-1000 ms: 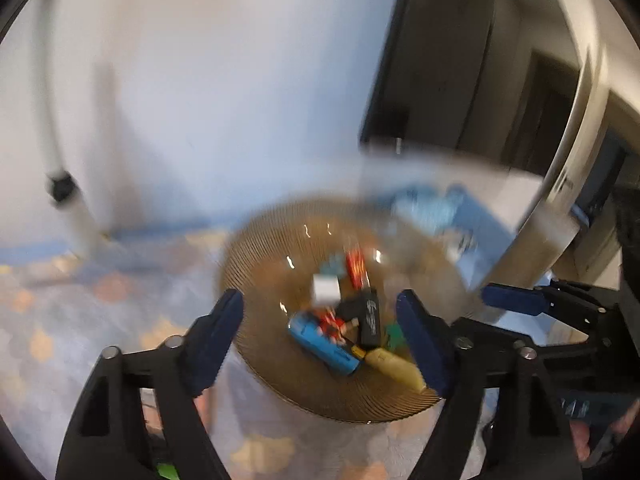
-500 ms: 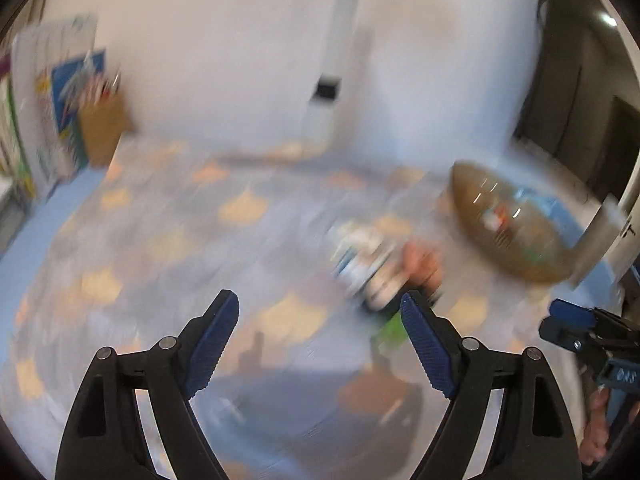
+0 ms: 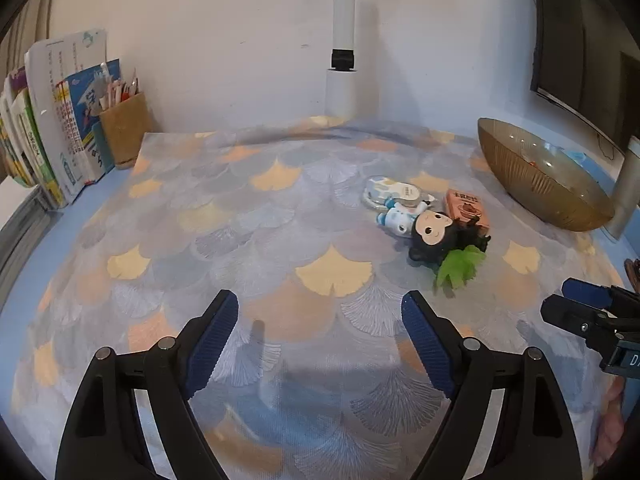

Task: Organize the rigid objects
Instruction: 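Move both open tools toward the monkey figure and black figure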

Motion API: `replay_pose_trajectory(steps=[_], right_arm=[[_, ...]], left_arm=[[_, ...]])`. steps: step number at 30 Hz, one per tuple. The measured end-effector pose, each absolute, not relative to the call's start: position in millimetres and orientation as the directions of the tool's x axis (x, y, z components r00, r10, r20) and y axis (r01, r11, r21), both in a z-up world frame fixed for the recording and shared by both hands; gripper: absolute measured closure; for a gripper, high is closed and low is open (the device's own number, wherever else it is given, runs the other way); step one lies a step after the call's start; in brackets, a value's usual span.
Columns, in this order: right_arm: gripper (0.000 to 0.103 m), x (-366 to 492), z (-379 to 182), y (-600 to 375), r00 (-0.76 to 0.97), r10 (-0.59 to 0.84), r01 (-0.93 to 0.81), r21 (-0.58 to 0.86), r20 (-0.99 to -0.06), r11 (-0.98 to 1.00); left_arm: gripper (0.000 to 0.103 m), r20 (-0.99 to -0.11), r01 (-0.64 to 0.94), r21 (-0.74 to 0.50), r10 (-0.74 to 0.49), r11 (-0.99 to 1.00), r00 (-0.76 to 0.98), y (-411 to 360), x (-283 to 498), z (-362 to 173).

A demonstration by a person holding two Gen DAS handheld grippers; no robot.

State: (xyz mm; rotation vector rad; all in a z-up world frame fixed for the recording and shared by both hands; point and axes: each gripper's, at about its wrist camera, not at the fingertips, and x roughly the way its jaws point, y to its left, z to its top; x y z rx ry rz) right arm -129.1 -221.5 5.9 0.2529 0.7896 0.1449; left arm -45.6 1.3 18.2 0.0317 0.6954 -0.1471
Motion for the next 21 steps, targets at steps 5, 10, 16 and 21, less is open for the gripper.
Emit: replay_pose_trajectory(steps=[5,10,16,21], right_arm=[[0.024,-128,5,-223,0.693,0.204,-0.017,0.268,-0.692,0.963],[0.023,-126,2,-227,0.681,0.199,0.004,0.276,-0.704,0.961],[0.023,-127,3,-225,0.683,0.183,0.005,0.256,-0.707,0.967],[0.021,-126,2,-224,0.678,0.176,0.010,0.249,-0.713,0.969]], left_arm=[[0.020,-0.642,0.116,-0.079,-0.140,0.990,0.754,14,-45,18],[0.020,-0.657,0.144,-0.039,-0.134,0.989,0.742,4,-45,16],[0.020,-0.662,0.146,-0.040,-0.136,0.988,0.737,2,-46,15],[0.020,-0.662,0.144,-0.042,-0.135,0.989,0.738,2,-46,15]])
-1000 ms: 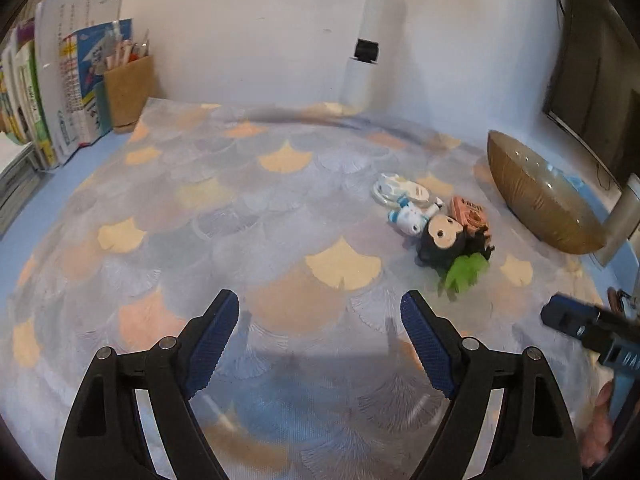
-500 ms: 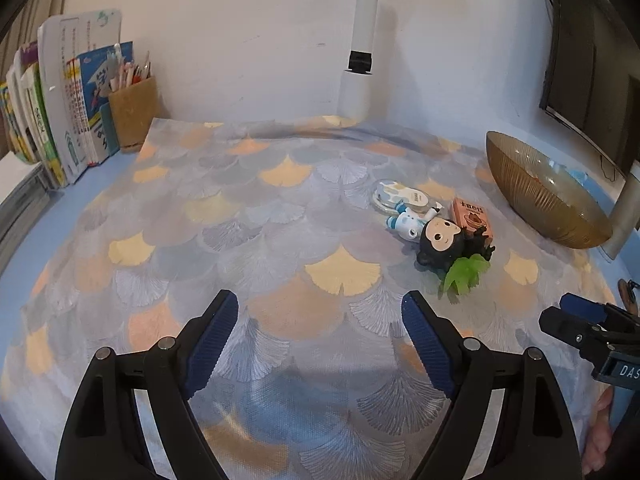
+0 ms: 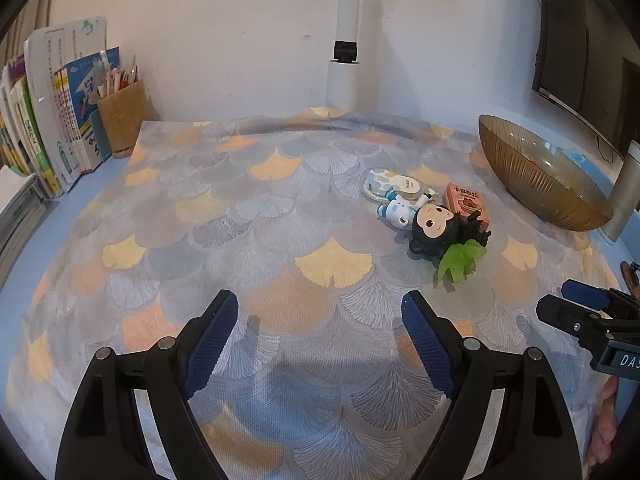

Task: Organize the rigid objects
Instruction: 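Move both open tools toward the monkey figure and black figure, then grasp the monkey figure with the left tool while the right tool grasps the black figure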

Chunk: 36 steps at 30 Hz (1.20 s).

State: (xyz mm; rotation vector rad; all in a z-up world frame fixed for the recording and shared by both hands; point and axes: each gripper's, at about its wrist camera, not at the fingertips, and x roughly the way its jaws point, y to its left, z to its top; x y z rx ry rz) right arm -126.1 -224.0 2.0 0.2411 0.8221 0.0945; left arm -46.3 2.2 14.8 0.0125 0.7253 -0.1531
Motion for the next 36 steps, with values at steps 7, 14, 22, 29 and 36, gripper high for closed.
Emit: replay_pose_trajectory(steps=[7,14,22,29,36], right_arm=[[0.020,-125,2,-226,0.678,0.176,0.011,0.250,-0.714,0.968],[0.020,-115,11,-233,0.619,0.267,0.010,0.347,-0.739,0.938],[0.038,-53,24,-210,0.592,0.282,-0.046,0.318,-0.755,0.947],[0.042,-23,6,-202,0.536,0.316,-0.058,0.339,-0.783,0.939],[0.054,-17,-1,-202,0.546,0.388,-0.070,0.422,-0.743,0.904]], left_arm=[[0.020,-0.671,0.146,-0.111,-0.183,0.983,0.719,13,-43,15],[0.020,-0.707,0.224,-0.380,-0.438,0.897,0.555,31,-11,17],[0.028,-0.712,0.317,-0.423,-0.528,0.849,0.463,-14,44,25],[0.031,-0.738,0.296,-0.430,-0.521,0.853,0.429,-31,64,8],[0.032,-0.708,0.276,-0.507,-0.577,0.817,0.407,-16,67,3]])
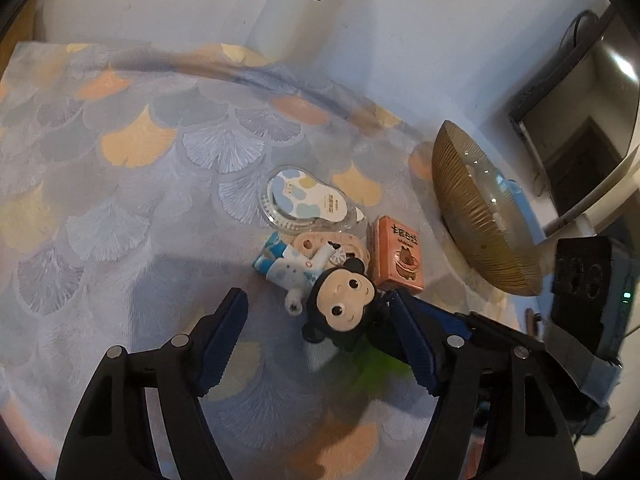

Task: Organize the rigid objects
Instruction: 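Grasp the monkey figure with the left tool while the right tool grasps the black figure, then carry the monkey and black figure over the glass bowl and open both tools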

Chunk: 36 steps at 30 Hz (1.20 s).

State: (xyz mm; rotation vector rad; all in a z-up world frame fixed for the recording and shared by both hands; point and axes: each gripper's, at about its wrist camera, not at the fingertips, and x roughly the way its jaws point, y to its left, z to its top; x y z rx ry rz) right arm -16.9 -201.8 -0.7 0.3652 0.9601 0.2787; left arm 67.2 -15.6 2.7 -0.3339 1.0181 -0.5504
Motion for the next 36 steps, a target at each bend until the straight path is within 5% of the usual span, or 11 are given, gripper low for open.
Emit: replay_pose_trajectory(steps=[6,10,13,30,32,36], right_arm=[[0.054,-45,11,-234,0.622,0.351,-0.015,0.437,-0.700,0.899],[0.054,-67,14,-257,0.643,0.328,0.029,0.450,-0.693,0.893],[0.054,-74,11,-262,0.632,0.319,0.039,0.441,-0.706,0.897],[0.053,-128,11,-191,0.529,0.315,-0.269,0.196,-0.788,0.943],[0.040,-134,8,-191,0.510,0.311,-0.264,0.198,-0.802,0.944],[0.039,-145,5,-194,0.510,0.319,-0.243,0.222,-0.799,0.944]], left_arm=[[0.032,-0.715,0.301,-0.499,-0.582,0.813,0.387,-23,62,2],[0.031,-0.760,0.307,-0.379,-0.483,0.873,0.435,-51,62,4],[0.054,-0.789,0.303,-0.249,-0.374,0.920,0.487,-65,62,5],[0.054,-0.741,0.073,-0.274,-0.259,0.959,0.620,37,-19,-4],[0.054,-0.741,0.078,-0.263,-0.253,0.962,0.622,34,-19,-4],[0.054,-0.735,0.089,-0.257,-0.254,0.962,0.628,33,-21,-4]])
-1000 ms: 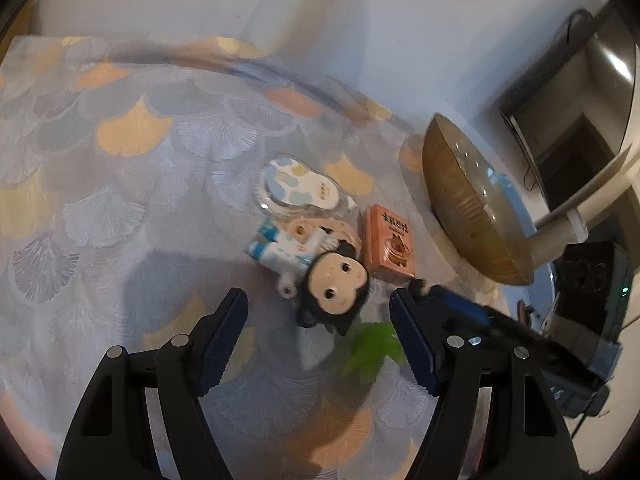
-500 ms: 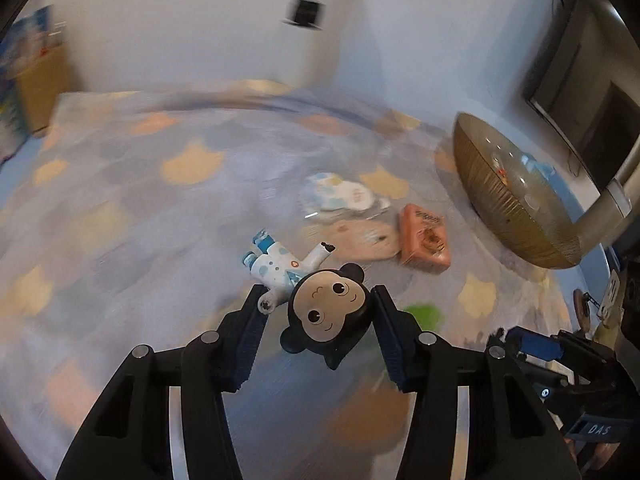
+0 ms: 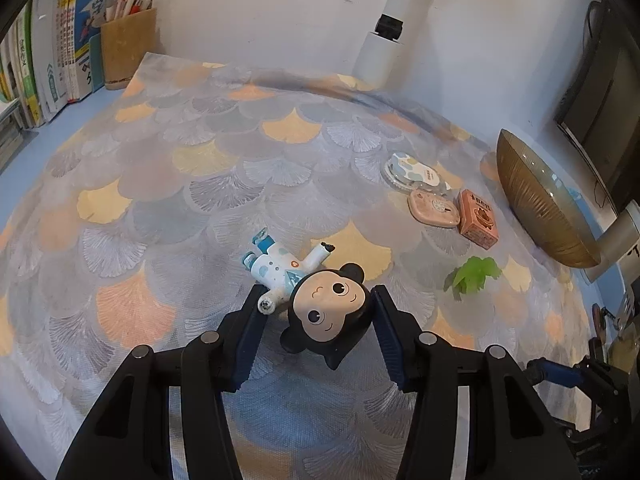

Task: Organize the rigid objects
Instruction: 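Carry the monkey and black figure over the glass bowl and open both tools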

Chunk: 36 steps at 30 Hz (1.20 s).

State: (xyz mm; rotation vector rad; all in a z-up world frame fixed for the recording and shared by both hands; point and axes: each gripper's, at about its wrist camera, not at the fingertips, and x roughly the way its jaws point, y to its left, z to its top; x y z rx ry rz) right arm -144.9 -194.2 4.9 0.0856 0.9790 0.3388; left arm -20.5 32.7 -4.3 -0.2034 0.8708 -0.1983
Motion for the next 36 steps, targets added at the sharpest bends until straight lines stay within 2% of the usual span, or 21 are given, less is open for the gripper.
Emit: replay_pose_trajectory(steps=[6,10,13,14,22,26,29,34,36], right_arm=[[0.039,-142,5,-184,0.549,0.283,-0.186,0.215,-0.786,0.959],[0.040,-142,5,-174,0.570,0.216,-0.165,0.148,-0.792,0.975],[0.057,-144,3,-163,0.597,0.125,-0.164,0.031,-0.792,0.986],[0.057,-145,3,-160,0.598,0.119,-0.175,0.016,-0.793,0.985],[0.057,-164,18,-155,0.568,0.214,-0.290,0.051,-0.795,0.956],[0.057,-163,50,-189,0.621,0.175,-0.251,0.018,-0.764,0.968],[0.057,-152,88,-240,0.696,0.089,-0.137,-0.010,-0.712,0.991],[0.057,-144,153,-326,0.795,0.017,0.041,0.082,-0.607,0.996],[0.057,-141,171,-342,0.812,-0.005,0.073,0.094,-0.583,0.993]], left_arm=[[0.054,-0.729,0.112,-0.241,-0.256,0.964,0.635,31,-25,-4],[0.054,-0.717,0.101,-0.235,-0.242,0.967,0.654,32,-28,-2],[0.054,-0.710,0.094,-0.236,-0.238,0.967,0.663,33,-29,-2],[0.054,-0.711,0.092,-0.236,-0.237,0.967,0.662,34,-29,-2],[0.054,-0.715,0.094,-0.209,-0.218,0.973,0.664,30,-30,2],[0.054,-0.674,0.149,-0.230,-0.268,0.962,0.689,11,-26,37],[0.054,-0.630,0.210,-0.220,-0.303,0.953,0.715,-20,-14,76],[0.054,-0.575,0.301,-0.230,-0.379,0.925,0.725,-91,15,136],[0.054,-0.560,0.299,-0.193,-0.355,0.934,0.748,-124,21,156]])
